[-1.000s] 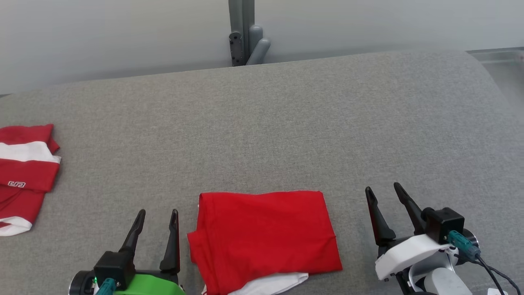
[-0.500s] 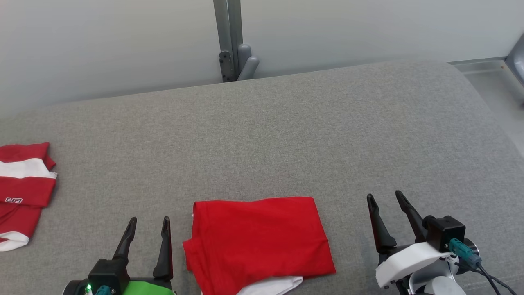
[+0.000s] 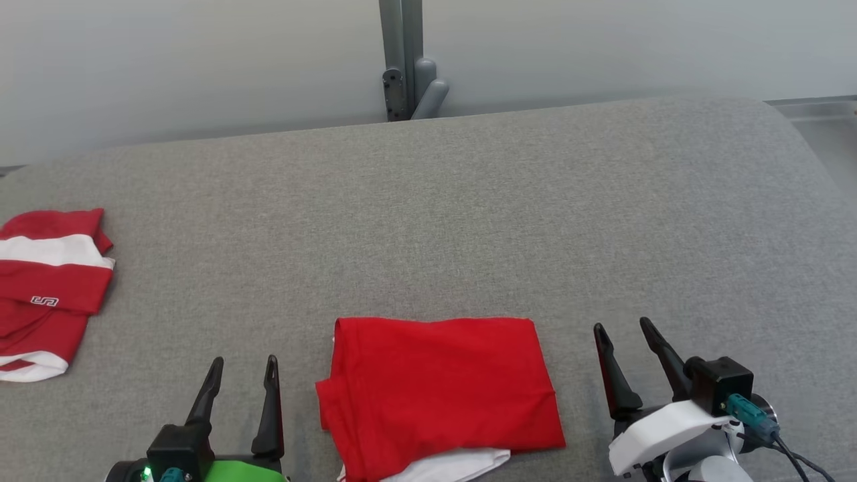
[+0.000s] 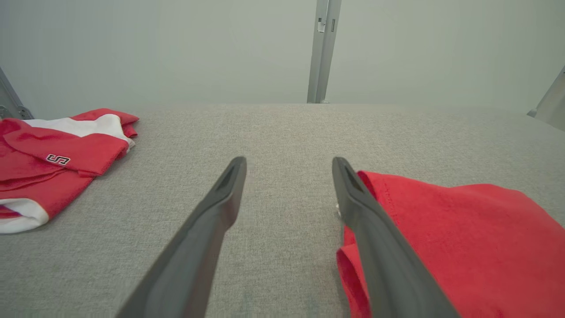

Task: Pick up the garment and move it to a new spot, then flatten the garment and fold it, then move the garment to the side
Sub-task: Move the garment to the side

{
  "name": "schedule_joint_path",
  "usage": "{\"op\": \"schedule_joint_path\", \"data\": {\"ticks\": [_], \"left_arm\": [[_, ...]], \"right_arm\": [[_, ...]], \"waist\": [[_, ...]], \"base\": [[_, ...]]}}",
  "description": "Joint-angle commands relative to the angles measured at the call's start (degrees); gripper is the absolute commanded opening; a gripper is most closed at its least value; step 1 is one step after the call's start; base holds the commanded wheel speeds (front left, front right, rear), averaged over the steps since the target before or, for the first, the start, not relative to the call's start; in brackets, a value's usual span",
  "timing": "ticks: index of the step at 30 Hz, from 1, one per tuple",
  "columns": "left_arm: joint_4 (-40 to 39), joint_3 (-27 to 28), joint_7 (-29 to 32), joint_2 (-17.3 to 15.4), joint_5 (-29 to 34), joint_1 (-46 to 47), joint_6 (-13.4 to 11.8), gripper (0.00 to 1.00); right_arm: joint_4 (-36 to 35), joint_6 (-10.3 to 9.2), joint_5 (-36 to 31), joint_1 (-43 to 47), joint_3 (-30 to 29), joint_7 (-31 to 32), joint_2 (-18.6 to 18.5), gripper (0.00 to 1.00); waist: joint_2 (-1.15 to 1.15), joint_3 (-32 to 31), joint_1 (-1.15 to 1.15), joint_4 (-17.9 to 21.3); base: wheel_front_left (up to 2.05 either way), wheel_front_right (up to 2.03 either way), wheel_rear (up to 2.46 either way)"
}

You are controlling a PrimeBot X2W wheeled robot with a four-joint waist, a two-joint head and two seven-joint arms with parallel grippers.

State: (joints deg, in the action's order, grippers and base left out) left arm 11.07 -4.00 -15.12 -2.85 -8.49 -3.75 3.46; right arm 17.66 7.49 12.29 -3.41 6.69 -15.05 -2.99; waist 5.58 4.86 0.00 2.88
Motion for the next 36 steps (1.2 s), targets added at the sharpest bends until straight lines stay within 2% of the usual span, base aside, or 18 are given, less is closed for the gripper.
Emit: {"op": "schedule_joint_path", "data": {"ticks": [1, 7, 12, 23, 24, 25, 30, 34, 35, 36], "left_arm": [[-0.02, -0.11, 0.0, -0.11, -0.44, 0.26, -0.52, 1.0], [1.05, -0.93, 0.0, -0.1, -1.37, 0.65, -0.69, 1.0], [2.48, -0.89, 0.0, -0.1, -4.45, 0.91, -0.52, 1.0], [2.76, -2.68, 0.0, -0.1, -4.41, 2.7, -0.12, 1.0], [2.56, -2.7, 0.0, -0.1, -4.34, 2.78, -0.17, 1.0], [2.36, -2.8, 0.0, -0.11, -4.27, 2.87, -0.21, 1.0], [1.59, -3.24, 0.0, -0.1, -4.16, 3.09, 0.01, 1.0], [1.37, -3.83, 0.0, -0.1, -3.73, 3.08, 0.61, 1.0], [1.37, -3.83, 0.0, -0.1, -3.73, 3.08, 0.61, 1.0], [1.39, -4.43, 0.0, -0.1, -3.61, 3.35, 1.03, 1.0]], "right_arm": [[0.3, -0.01, -0.11, 0.77, 0.26, -0.13, -0.16, 1.0], [2.54, -0.01, 0.75, -0.01, 1.6, -0.13, -0.17, 1.0], [6.43, -0.01, 2.25, -1.88, 2.55, -0.13, -0.38, 1.0], [21.51, -0.01, 9.91, -7.62, 7.52, 0.09, -0.41, 1.0], [21.63, -0.01, 10.3, -8.28, 8.15, 0.2, -0.57, 0.44], [21.73, -0.01, 10.69, -8.85, 8.63, 0.23, -0.84, 0.0], [19.52, -0.06, 11.26, -10.59, 8.29, 0.01, -2.38, 0.0], [17.17, -0.07, 10.28, -10.88, 6.34, -0.07, -2.43, 0.0], [17.17, -0.07, 10.28, -10.88, 6.34, -0.07, -2.43, 0.0], [16.38, -0.06, 9.74, -10.86, 5.81, -0.08, -2.2, 0.0]], "waist": [[0.0, 0.91, 0.0, -1.49], [0.0, 3.28, 0.0, -6.0], [0.0, 5.31, 0.0, -9.09], [0.0, 8.0, 0.0, -13.03], [0.0, 8.21, 0.0, -13.02], [0.0, 8.41, 0.0, -12.93], [0.0, 8.76, 0.0, -10.42], [0.0, 8.36, 0.0, -5.31], [0.0, 8.36, 0.0, -5.31], [0.0, 8.05, 0.0, -1.81]], "base": [[0.0, 0.0, 0.0], [0.0, 0.0, 0.0], [0.0, 0.0, 0.0], [0.0, 0.0, 0.0], [0.0, 0.0, 0.0], [0.0, 0.0, 0.0], [0.0, 0.0, 0.0], [0.0, 0.0, 0.0], [0.0, 0.0, 0.0], [0.0, 0.0, 0.0]]}}
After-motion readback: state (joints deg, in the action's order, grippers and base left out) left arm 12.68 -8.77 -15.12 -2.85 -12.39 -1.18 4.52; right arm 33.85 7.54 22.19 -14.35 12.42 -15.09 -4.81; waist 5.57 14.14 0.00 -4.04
